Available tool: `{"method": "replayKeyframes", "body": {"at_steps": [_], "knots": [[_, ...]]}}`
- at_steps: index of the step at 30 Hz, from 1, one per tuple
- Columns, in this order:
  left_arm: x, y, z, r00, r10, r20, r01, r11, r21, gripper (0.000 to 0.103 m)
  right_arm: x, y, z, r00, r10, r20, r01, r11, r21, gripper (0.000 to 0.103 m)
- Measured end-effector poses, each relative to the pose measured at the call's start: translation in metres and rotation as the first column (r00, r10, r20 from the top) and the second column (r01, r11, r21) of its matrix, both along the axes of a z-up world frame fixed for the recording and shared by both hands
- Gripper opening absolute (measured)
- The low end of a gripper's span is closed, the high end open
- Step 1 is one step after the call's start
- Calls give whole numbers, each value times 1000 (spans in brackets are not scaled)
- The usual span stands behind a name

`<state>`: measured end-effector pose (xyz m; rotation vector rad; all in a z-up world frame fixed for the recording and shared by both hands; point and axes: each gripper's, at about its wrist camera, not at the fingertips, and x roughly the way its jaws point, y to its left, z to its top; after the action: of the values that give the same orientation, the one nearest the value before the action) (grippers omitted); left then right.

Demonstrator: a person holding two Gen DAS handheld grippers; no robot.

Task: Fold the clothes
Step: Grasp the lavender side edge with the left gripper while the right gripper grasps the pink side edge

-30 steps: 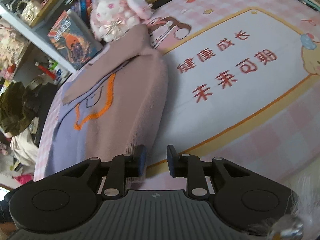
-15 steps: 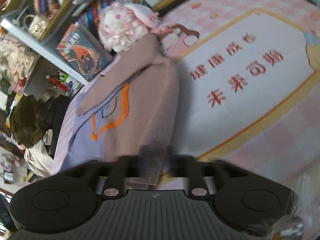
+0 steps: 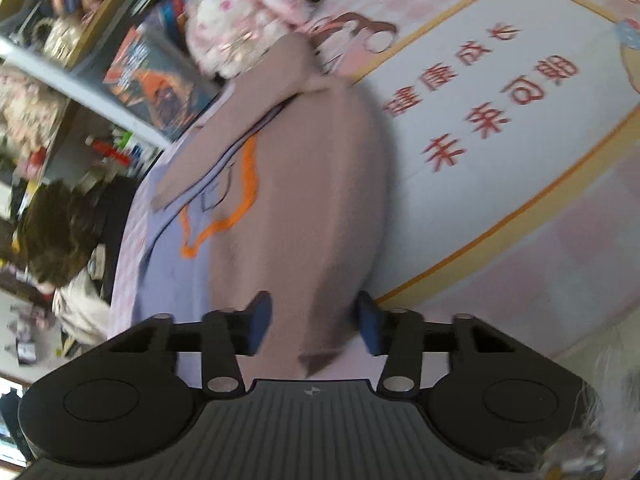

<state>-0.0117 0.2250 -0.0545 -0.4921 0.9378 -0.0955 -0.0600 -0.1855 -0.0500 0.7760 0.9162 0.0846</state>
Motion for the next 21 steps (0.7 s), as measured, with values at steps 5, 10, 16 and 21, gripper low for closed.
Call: {"method": "replayKeyframes", "body": {"at_steps": [5,10,16,21], "knots": [[1,-1,0,1000,-12,0,12,1000,-1,23,0,3,-4,1000,11,-18,-12,1000,-26,14],[0,-3,0,1000,-19,-3,19,1000,6,5,-6,-2,-3,1000,-2,-7,2,1000,-20,10],[-10,-5,3,1000,-14,12,14,1000,5,4,-17,-5,7,1000,6,29,-5,1000,-27,10],[-30,-3,7,1000,7,24,-6,999,-34,4,-33,-13,12,999,4,43,-4,1000,-14,10]]}}
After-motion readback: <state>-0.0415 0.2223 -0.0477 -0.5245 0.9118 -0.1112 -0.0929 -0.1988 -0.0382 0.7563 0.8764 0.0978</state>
